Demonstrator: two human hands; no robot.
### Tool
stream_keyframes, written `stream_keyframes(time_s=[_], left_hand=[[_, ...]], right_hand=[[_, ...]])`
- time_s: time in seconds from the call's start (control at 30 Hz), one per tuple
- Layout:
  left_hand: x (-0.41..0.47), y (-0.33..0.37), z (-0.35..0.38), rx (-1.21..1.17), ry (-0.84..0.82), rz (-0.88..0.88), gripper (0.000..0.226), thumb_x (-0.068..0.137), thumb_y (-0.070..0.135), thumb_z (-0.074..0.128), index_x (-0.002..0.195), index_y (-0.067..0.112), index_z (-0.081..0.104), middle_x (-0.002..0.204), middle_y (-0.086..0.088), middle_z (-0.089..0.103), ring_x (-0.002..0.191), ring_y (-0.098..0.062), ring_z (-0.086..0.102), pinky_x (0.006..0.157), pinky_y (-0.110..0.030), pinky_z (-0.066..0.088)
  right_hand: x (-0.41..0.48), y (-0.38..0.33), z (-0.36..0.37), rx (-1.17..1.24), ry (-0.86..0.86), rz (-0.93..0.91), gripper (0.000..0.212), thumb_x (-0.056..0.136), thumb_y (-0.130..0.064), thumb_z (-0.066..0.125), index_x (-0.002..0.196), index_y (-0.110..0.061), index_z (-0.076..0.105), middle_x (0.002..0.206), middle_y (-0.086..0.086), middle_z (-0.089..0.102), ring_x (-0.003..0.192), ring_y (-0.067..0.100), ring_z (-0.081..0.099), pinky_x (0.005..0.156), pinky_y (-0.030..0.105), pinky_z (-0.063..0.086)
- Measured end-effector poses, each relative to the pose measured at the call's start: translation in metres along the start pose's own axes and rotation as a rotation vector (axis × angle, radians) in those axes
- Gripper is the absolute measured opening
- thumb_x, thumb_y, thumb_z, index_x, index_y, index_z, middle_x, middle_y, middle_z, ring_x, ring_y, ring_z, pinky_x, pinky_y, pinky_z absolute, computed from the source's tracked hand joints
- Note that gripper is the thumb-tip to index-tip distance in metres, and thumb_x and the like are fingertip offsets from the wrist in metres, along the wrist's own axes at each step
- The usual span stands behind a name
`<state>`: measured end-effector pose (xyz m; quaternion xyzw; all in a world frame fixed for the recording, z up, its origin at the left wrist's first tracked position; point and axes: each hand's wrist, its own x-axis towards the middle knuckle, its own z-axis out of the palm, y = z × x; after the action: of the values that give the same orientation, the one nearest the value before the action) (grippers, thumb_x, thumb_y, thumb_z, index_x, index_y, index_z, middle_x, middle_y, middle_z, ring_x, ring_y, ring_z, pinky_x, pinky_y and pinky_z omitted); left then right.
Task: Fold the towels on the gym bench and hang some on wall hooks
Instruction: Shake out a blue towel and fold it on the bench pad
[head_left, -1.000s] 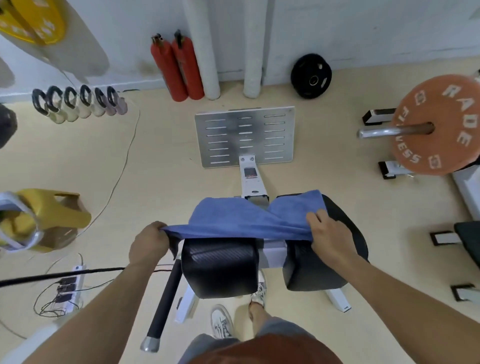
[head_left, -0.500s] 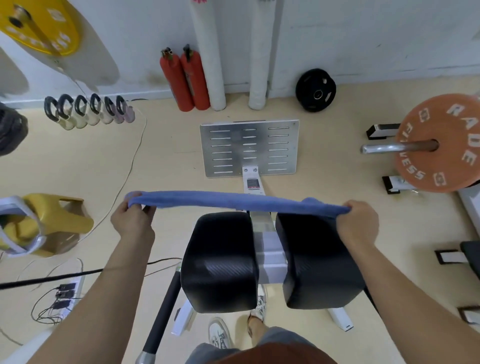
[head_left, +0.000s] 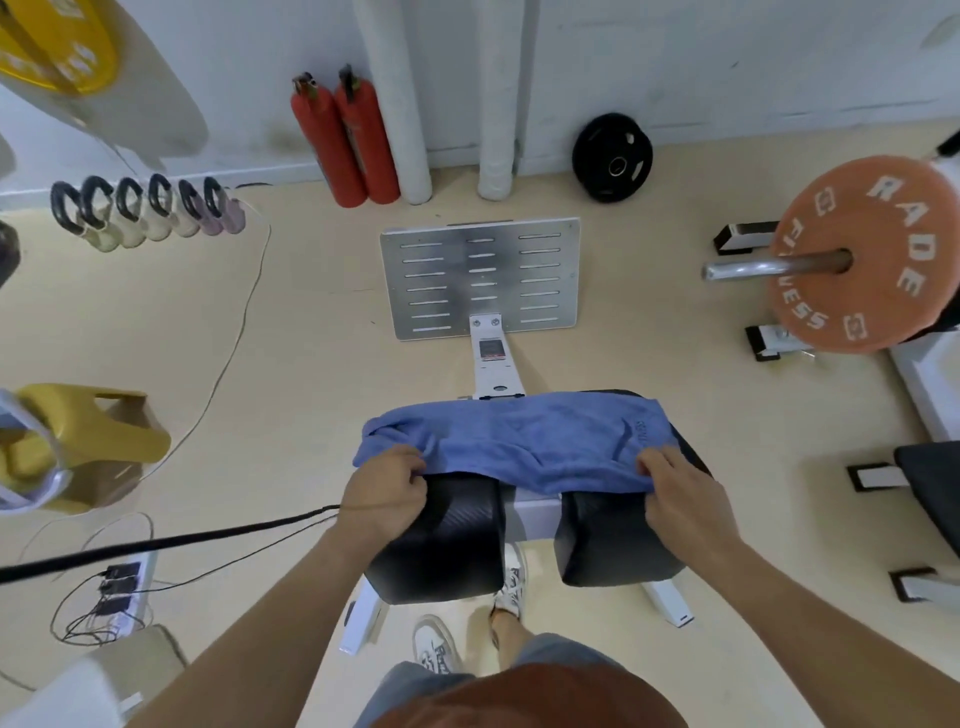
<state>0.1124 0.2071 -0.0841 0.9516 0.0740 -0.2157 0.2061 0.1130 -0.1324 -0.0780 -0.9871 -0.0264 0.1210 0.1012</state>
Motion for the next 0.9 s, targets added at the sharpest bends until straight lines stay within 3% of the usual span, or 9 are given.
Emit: stream_keyframes(time_s=[0.1,0.17,0.27,0.37,0.47,0.57,0.67,0.77,0.9], left_hand=[[0.000,0.008,-0.002,-0.123,-0.005,-0.098,0.027,0.091,0.027,0.043,0.070,0.020,0.061,0.071,-0.001,0.062,0.076,-0.026,0.058,0.064,-0.030,0.041],[0.007,0.010,-0.007,-0.239,0.101,-0.178,0.016,0.093,0.024,0.052,0.100,0.021,0.066,0.091,-0.007,0.068,0.091,-0.030,0.061,0.072,-0.028,0.040],[0.016,0.013,-0.008,-0.319,0.111,-0.291,0.041,0.089,0.022,0.057,0.128,0.013,0.047,0.107,-0.012,0.064,0.101,-0.034,0.059,0.075,-0.030,0.039],[0.022,0.013,0.002,-0.157,0.034,-0.293,0.022,0.089,0.021,0.052,0.105,0.006,0.058,0.088,-0.012,0.064,0.090,-0.034,0.061,0.063,-0.028,0.039],[0.025,0.015,0.007,-0.119,0.015,-0.285,0.022,0.092,0.020,0.049,0.079,0.005,0.058,0.065,-0.004,0.053,0.072,-0.030,0.057,0.046,-0.026,0.029],[0.027,0.021,0.008,-0.162,0.006,-0.273,0.022,0.091,0.021,0.055,0.073,0.010,0.050,0.060,-0.001,0.048,0.067,-0.024,0.050,0.050,-0.028,0.030],[0.026,0.028,0.007,-0.330,0.109,-0.272,0.024,0.091,0.020,0.055,0.070,0.012,0.048,0.065,-0.003,0.051,0.071,-0.025,0.050,0.057,-0.029,0.032],[0.024,0.037,-0.014,-0.671,0.324,-0.309,0.001,0.088,0.013,0.058,0.088,0.012,0.058,0.083,-0.007,0.063,0.081,-0.029,0.059,0.073,-0.034,0.046],[0.017,0.061,-0.078,-1.095,0.426,-0.247,0.020,0.087,0.000,0.058,0.098,0.017,0.054,0.077,-0.006,0.062,0.072,-0.025,0.062,0.060,-0.029,0.054]], right_hand=[[-0.009,0.007,0.002,0.013,0.053,-0.042,0.023,0.064,0.007,0.063,0.078,-0.011,0.059,0.070,0.007,0.062,0.047,0.034,0.050,0.047,0.030,0.035],[-0.012,0.012,0.004,-0.006,0.131,-0.083,0.014,0.069,-0.001,0.055,0.076,-0.011,0.062,0.068,0.006,0.063,0.053,0.033,0.056,0.052,0.030,0.036],[-0.017,0.014,0.000,0.026,0.120,0.164,0.024,0.078,-0.001,0.056,0.092,-0.015,0.069,0.098,0.006,0.063,0.095,0.032,0.057,0.070,0.038,0.043],[-0.013,0.013,-0.011,0.253,-0.089,0.531,0.040,0.090,-0.010,0.041,0.120,-0.027,0.061,0.113,0.012,0.047,0.098,0.033,0.049,0.080,0.036,0.044],[-0.004,0.004,-0.020,0.517,-0.199,0.617,0.039,0.090,-0.010,0.035,0.116,-0.030,0.056,0.103,0.012,0.059,0.081,0.032,0.060,0.078,0.041,0.052],[-0.002,-0.008,-0.023,0.752,-0.187,0.673,0.035,0.087,-0.004,0.041,0.110,-0.021,0.062,0.087,0.007,0.065,0.074,0.026,0.066,0.069,0.035,0.053],[0.001,-0.020,-0.035,0.800,-0.182,0.542,0.013,0.086,-0.017,0.060,0.097,-0.020,0.067,0.090,-0.002,0.066,0.084,0.015,0.062,0.064,0.023,0.042],[0.015,-0.030,-0.051,0.770,-0.143,0.454,0.021,0.088,-0.034,0.064,0.090,-0.015,0.070,0.091,0.001,0.067,0.086,0.019,0.059,0.076,0.033,0.044],[0.059,-0.054,-0.085,0.597,0.199,0.276,0.009,0.082,-0.008,0.061,0.086,-0.006,0.070,0.093,0.012,0.069,0.092,0.030,0.062,0.078,0.027,0.042]])
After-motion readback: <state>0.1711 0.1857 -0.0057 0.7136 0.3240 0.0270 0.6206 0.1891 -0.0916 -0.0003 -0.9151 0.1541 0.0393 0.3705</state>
